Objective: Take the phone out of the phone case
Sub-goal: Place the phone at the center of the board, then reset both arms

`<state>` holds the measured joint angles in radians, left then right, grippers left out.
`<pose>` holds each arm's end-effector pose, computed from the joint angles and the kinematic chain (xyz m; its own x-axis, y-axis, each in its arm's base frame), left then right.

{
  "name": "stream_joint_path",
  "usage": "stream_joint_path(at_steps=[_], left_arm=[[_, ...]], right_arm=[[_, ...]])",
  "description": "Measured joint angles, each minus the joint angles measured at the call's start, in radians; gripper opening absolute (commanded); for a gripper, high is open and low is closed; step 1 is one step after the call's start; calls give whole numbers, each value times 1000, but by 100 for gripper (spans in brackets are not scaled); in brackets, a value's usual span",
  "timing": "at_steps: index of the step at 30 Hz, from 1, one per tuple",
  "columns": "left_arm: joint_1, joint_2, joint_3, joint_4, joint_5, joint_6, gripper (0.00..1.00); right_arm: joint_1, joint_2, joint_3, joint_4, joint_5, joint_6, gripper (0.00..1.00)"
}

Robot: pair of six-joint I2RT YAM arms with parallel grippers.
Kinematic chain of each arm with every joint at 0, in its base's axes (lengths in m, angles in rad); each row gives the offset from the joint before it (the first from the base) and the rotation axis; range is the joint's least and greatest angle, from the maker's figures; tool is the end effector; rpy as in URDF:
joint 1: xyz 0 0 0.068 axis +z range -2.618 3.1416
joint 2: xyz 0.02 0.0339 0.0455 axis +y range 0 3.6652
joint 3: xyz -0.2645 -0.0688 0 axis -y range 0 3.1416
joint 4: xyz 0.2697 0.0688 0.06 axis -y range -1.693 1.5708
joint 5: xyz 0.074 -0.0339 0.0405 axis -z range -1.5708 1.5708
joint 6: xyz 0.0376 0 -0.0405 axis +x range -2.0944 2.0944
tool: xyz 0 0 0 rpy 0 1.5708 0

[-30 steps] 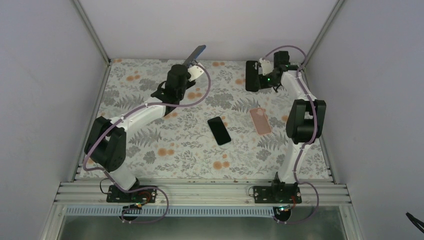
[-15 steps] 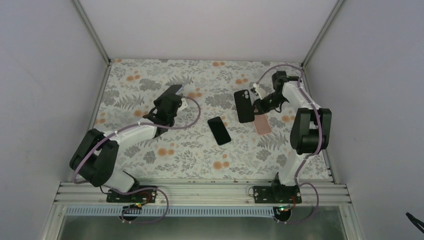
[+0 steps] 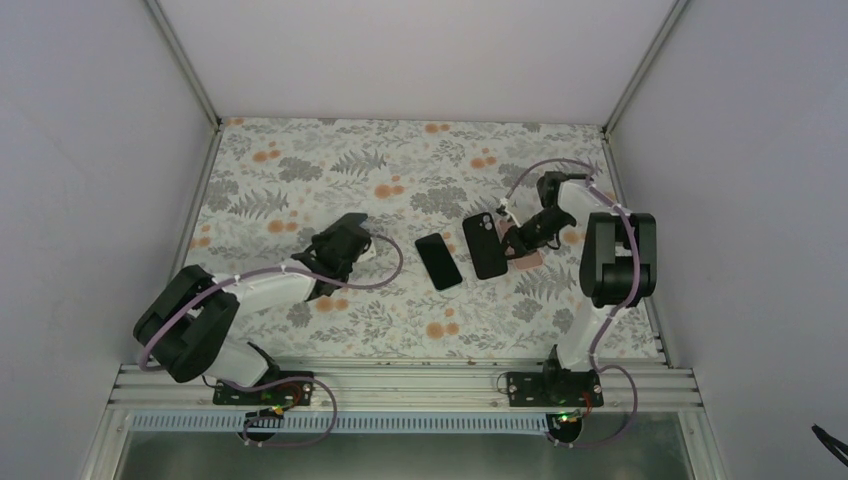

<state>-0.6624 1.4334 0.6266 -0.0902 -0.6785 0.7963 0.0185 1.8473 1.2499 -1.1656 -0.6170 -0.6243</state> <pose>0.2338 -0.1524 0.1416 -0.3094 0.9470 -0.0858 0.5593 0.2542 0.7890 0.3285 0.0278 0.1631 -0.8521 -0.4926 -0.1770 -0.4962 0.6527 0.5725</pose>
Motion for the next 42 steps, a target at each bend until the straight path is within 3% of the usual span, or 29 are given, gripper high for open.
stream_joint_path(at_steps=[7, 14, 16, 17, 18, 19, 20, 27, 31, 38, 42], left_arm=[[-113, 13, -49, -101, 111, -2, 36], [-177, 37, -24, -190, 143, -31, 68], [-192, 25, -21, -195, 155, -35, 80], [-198, 13, -21, -201, 172, -40, 96], [-202, -2, -19, -212, 197, -42, 100], [-205, -17, -16, -229, 229, -35, 100], [-208, -37, -8, -249, 262, -43, 100], [-213, -120, 26, -455, 505, -45, 100], [-191, -156, 148, -560, 600, -45, 100], [13, -165, 457, -636, 782, -45, 100], [90, -164, 548, -653, 849, -52, 100]], right_arm=[[0, 82, -27, 47, 3, 1, 19], [0, 106, -52, 80, 16, 5, 34], [0, 106, -56, 86, 23, 4, 43], [0, 106, -57, 89, 26, 5, 48], [0, 106, -60, 92, 27, 4, 58], [0, 104, -61, 90, 24, 5, 83], [0, 97, -63, 87, 22, -2, 99], [1, -11, -66, 77, 87, 6, 100], [2, -96, -37, 58, 140, 7, 100], [13, -327, 24, 101, 122, 28, 100], [13, -412, -11, 176, 49, 41, 100]])
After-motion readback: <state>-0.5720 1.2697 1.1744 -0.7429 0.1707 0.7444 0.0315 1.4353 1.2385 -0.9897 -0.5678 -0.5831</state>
